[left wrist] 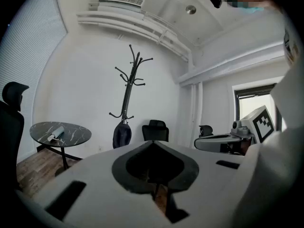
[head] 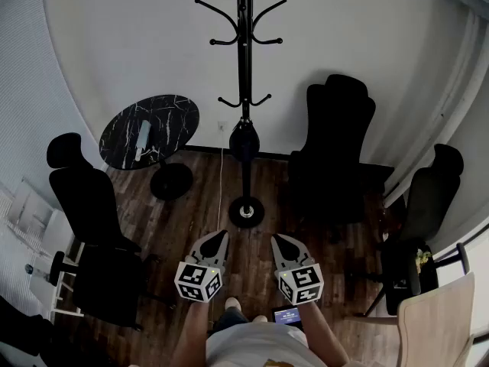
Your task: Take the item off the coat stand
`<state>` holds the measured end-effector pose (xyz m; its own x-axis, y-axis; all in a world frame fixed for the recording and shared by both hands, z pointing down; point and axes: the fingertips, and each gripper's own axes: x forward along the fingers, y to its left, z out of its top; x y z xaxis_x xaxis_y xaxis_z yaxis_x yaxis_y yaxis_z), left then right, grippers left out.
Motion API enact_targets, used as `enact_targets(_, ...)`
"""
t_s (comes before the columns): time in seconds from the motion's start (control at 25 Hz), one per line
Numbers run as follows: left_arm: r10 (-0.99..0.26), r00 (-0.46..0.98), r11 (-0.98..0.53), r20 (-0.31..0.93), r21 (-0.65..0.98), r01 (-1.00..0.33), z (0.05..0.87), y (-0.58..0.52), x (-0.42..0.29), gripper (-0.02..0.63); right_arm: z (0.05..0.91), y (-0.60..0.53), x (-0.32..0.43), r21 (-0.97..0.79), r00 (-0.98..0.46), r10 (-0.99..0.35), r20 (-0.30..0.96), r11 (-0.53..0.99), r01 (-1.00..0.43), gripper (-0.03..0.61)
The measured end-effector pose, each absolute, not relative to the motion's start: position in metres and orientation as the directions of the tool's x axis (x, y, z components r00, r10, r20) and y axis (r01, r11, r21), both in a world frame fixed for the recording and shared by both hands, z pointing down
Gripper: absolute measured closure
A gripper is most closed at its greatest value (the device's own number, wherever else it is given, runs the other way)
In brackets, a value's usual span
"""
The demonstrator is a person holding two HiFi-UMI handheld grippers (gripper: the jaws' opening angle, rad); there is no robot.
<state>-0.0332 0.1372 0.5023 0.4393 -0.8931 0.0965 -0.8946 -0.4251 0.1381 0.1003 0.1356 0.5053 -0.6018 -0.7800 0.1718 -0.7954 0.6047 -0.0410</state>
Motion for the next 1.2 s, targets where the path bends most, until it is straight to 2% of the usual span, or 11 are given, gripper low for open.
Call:
enact_targets(0.32, -0.905, 0.412, -0.398, 0.106, 0.133, -0.908, 0.506, 0.144, -0.041, 0.594, 0.509, 0.140, 0.099, -0.033, -0.599, -0.778, 0.190, 0.605, -0.796, 0.568)
enact_targets(0.56, -0.913, 0.388, -0.372, 0.123, 0.137, -0.918, 0.507, 0.147, -0.050, 0.594, 0.505, 0.140, 0.106, -0.089, -0.580, -0.802, 0.144, 0.573, -0.814, 0.566)
enact_targets(0.84, -0.908, 0.398, -0.379, 0.131, 0.149, -0.913, 0.511, 0.152, -0.045, 0.594, 0.511, 0.138, 0.114, -0.094, -0.559, -0.815, 0.154, 0.551, -0.829, 0.566)
enact_targets(1.2, -0.908, 0.401, -0.377, 0.118, 0.184, -0.908, 0.518, 0.095, -0.056, 0.594, 0.521, 0.086, 0.104, -0.092, -0.556, -0.812, 0.176, 0.549, -0.831, 0.566)
